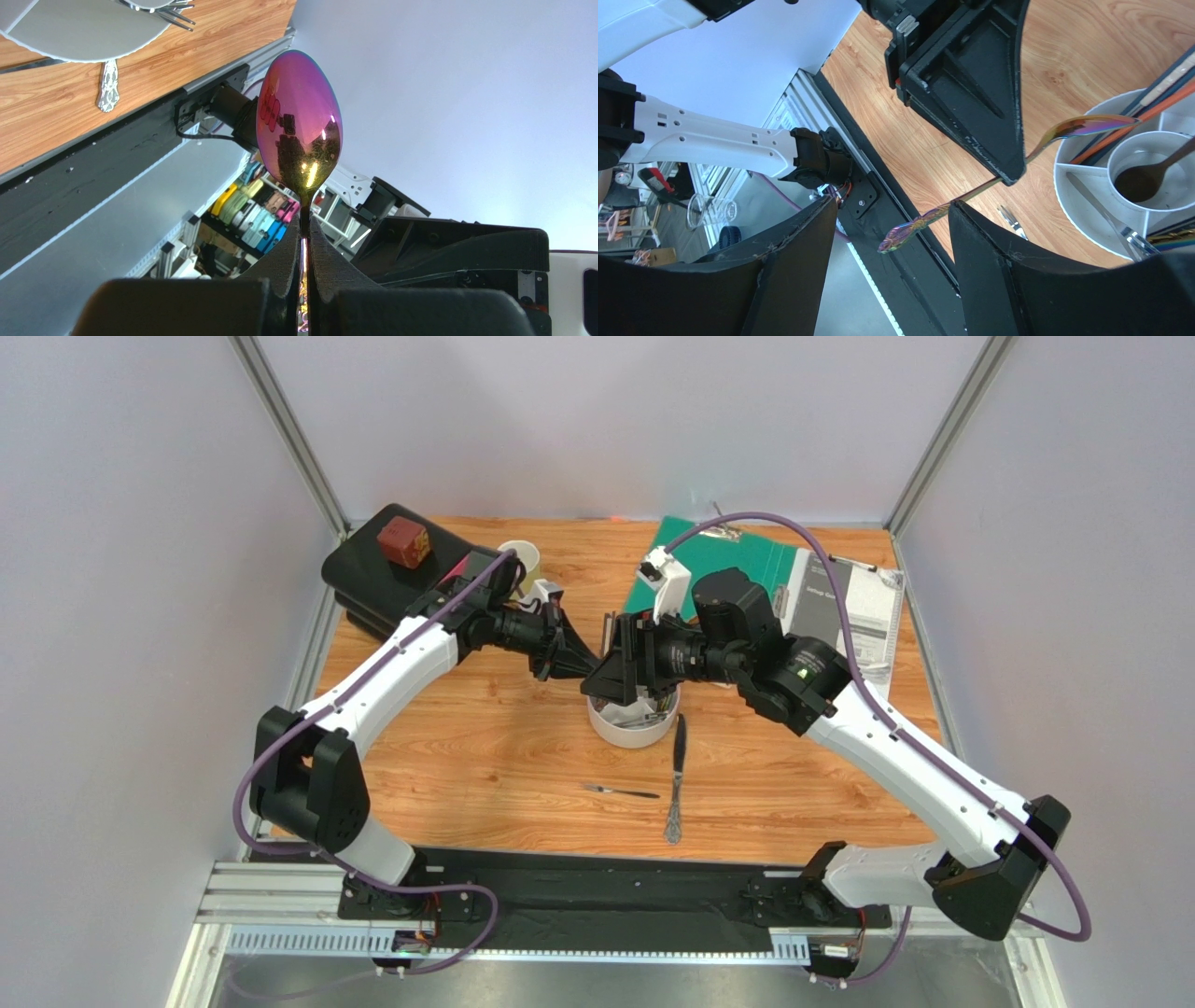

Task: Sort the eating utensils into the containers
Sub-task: Pick up the spoon from the center of the board.

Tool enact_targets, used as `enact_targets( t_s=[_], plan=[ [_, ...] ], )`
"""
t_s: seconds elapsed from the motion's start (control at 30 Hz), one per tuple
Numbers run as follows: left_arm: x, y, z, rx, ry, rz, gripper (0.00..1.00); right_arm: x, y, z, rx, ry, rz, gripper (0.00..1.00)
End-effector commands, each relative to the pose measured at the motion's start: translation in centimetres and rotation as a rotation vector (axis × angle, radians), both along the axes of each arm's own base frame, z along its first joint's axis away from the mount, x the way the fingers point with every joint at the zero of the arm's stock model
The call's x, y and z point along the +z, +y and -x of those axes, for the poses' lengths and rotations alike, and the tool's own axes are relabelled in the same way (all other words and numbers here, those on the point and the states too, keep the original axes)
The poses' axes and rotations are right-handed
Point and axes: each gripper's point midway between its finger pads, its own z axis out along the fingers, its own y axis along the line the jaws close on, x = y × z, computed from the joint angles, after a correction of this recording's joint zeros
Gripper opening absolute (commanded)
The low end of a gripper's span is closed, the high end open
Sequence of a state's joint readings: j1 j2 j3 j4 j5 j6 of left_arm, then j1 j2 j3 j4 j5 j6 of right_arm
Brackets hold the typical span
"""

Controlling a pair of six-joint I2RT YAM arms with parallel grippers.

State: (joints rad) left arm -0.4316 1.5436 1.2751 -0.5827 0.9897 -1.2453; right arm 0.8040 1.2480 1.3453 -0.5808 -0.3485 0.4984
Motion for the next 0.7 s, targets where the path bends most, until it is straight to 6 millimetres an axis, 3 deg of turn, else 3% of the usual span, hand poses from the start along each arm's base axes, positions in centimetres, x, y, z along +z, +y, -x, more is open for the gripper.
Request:
enact_targets(
  t_s=[0.0,0.23,0.5,0.67],
  plan=[
    [1.4,-0.6,-0.6,0.064,0.141,0.012,0.00,0.0,1.2,0.4,0.047,0.025,-0.042,0.66],
    [1.6,-0.9,-1.4,0.069,0.129,0.022,0.00,-1.6,1.0,0.8,0.051,0.064,-0.006,0.65],
    [1.7,-1.0,-1.7,0.071,0.127,0.026,0.00,-1.7,-1.0,-0.1,-0.016,0.021,0.044,0.66],
    [2.0,-1.2,-2.2,0.071,0.120,0.029,0.00,-2.6,-1.0,0.3,-0.003,0.061,0.058,0.66]
  ],
)
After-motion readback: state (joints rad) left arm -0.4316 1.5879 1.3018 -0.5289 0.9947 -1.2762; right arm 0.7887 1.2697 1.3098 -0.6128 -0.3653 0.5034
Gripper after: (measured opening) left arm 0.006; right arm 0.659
